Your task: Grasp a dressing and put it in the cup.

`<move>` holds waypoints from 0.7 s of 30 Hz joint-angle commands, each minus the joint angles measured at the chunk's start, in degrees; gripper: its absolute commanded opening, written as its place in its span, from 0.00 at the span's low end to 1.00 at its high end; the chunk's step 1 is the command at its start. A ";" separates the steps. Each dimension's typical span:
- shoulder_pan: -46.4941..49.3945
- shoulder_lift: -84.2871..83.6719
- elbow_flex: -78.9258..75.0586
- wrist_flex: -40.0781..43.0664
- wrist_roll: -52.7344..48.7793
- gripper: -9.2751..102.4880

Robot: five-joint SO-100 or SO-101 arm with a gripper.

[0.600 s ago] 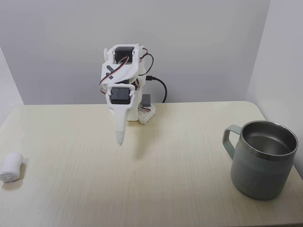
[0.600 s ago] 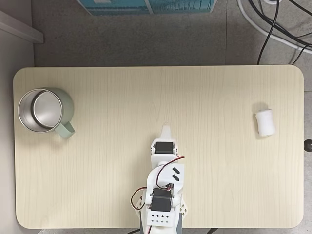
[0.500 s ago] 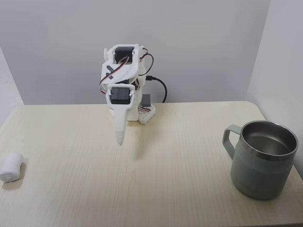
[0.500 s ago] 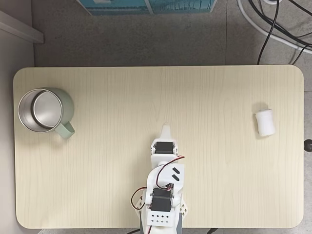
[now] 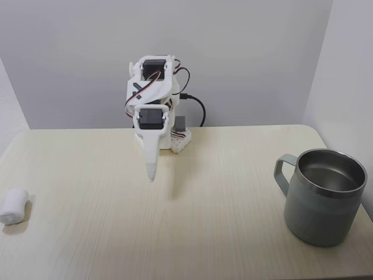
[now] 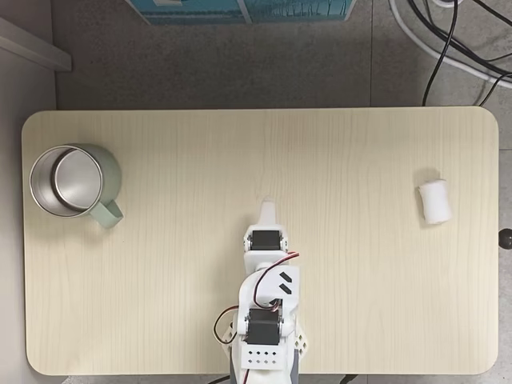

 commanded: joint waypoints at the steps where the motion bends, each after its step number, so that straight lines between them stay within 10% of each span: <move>1: -0.18 -0.35 -0.09 -0.97 0.44 0.08; 11: 8.26 2.72 23.55 9.40 0.00 0.08; 21: 35.77 45.53 74.97 20.39 0.62 0.11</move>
